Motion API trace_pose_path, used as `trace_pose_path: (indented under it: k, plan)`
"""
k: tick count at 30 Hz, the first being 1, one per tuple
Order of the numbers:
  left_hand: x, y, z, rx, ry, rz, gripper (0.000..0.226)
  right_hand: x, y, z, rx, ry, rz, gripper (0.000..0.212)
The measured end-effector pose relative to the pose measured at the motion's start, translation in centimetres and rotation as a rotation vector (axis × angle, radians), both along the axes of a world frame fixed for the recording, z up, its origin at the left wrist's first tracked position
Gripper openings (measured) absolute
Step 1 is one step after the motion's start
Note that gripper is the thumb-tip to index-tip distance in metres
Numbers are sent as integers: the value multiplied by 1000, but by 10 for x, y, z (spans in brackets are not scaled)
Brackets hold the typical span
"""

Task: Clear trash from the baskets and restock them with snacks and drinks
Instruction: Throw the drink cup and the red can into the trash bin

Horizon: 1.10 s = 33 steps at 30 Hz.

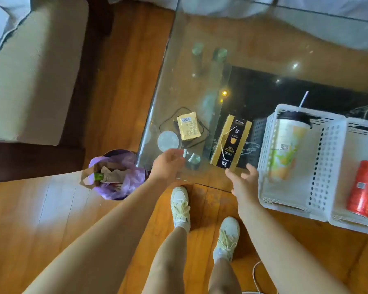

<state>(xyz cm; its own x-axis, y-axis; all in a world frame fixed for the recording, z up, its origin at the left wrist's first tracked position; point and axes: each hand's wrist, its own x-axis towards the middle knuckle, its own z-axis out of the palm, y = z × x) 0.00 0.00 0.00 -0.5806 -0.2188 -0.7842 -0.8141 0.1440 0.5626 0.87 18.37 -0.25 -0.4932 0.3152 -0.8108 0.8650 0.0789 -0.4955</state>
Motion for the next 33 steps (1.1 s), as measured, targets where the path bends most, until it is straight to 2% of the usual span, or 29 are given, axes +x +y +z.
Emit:
trace_pose_path:
  k: [3, 7, 10, 13, 18, 21, 27, 30, 33]
  plan:
    - [-40, -12, -19, -327, 131, -350, 37, -20, -7, -19, 153, 41, 40, 85]
    - [-80, -16, -39, -523, 256, -622, 48, -33, -13, -35, 217, -25, 103, 93]
    - [-97, -15, -54, -710, 287, -835, 52, -35, -17, -40, 269, -52, 165, 93]
    - [-103, -11, -66, -817, 283, -1012, 60, -36, -21, -45, 310, -49, 209, 89]
    - [-110, -10, -72, -840, 272, -1001, 69, -33, -23, -51, 338, -27, 233, 79]
    - [-112, -11, -73, -804, 239, -982, 67, -31, -23, -53, 330, -38, 223, 83]
    - [-98, -17, -72, -790, 273, -1054, 36, -32, -27, -49, 273, -1, 168, 81]
    - [-84, -21, -67, -735, 275, -979, 28, -27, -31, -42, 241, 19, 201, 77]
    - [-69, -31, -62, -652, 289, -839, 23, -18, -38, -37, 174, 17, 245, 64]
